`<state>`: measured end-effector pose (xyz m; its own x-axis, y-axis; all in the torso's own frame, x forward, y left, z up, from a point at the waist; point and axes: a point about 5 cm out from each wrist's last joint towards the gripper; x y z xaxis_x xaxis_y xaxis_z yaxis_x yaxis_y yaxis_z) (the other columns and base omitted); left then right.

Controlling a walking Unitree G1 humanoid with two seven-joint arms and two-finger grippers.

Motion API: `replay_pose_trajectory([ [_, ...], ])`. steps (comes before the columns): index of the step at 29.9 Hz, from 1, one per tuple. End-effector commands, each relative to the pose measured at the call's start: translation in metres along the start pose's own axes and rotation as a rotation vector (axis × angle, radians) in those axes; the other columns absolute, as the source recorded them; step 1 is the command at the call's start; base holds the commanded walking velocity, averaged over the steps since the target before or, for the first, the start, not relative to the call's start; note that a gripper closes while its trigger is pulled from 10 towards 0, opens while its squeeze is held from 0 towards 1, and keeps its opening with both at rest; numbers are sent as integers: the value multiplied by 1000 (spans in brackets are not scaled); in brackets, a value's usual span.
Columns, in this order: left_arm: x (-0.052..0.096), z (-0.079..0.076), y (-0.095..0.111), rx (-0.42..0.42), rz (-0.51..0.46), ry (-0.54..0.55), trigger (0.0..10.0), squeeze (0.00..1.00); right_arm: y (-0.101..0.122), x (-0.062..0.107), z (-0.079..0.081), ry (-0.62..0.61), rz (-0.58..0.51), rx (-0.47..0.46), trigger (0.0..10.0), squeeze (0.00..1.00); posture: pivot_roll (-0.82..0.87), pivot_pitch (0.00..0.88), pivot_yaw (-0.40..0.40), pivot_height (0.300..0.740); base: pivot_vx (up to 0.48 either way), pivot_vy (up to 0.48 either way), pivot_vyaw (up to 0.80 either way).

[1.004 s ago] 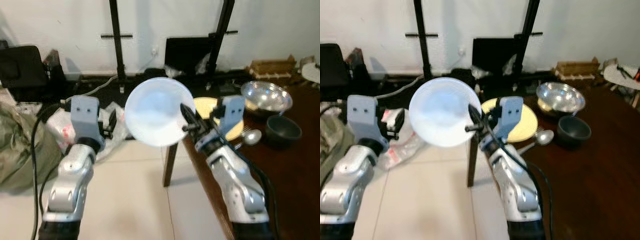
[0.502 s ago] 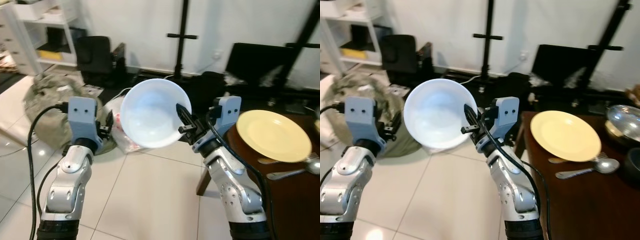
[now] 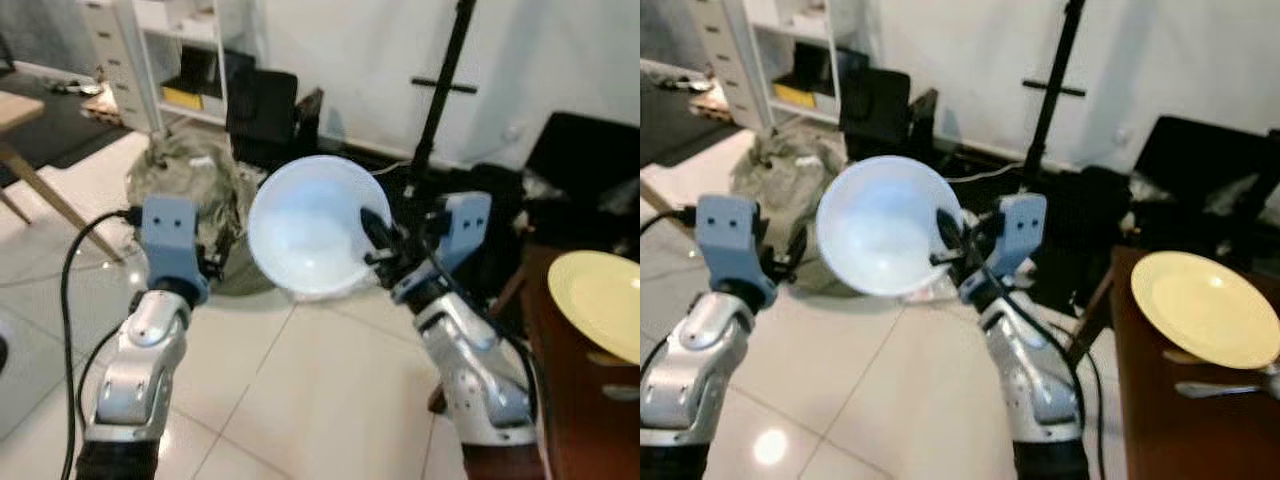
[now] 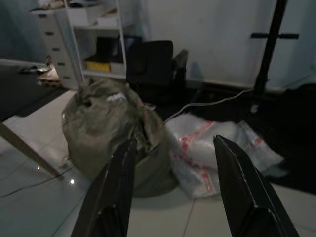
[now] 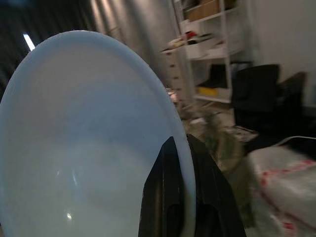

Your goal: Setting the table

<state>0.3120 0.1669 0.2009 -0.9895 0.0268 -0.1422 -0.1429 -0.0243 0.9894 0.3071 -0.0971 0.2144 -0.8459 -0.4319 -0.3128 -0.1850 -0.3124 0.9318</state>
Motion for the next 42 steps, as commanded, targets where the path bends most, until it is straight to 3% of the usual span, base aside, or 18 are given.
replay_pose_trajectory([
  [1, 1, -1, 0, -7, 8, 4, 10000, 0, -1, 2, -2, -5, 6, -15, 10000, 251, 2, 0, 73, 740, 0, 0, 712],
  [37, -2, 2, 4, -35, -6, 59, 10000, 0, -2, 0, -3, -4, 8, -18, 10000, 306, 6, 0, 65, 740, 0, 0, 718],
  [40, -1, 6, 6, -69, -31, 103, 10000, 0, -1, 0, -8, -49, -3, -28, 10000, 255, 5, 0, 65, 740, 0, 0, 681],
  [41, -2, 10, 6, -81, -32, 140, 10000, 0, -1, -1, -11, -80, -7, -35, 10000, 0, 6, 0, 64, 740, 480, 0, 0],
  [42, -3, 14, 5, -87, -31, 184, 10000, 0, -1, -1, -15, -111, -10, -41, 10000, 0, 6, 0, 64, 740, 480, 0, 0],
])
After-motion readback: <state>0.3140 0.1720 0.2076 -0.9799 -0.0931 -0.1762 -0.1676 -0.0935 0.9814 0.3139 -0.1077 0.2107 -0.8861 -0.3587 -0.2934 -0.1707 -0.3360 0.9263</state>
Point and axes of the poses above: a point about 5 cm out from each wrist's last joint towards the gripper, its own x axis pointing back from the gripper into the wrist, its own y axis along the axis of the wrist's last joint, z = x × y, and after that the axes turned 1 degree about x, right-handed
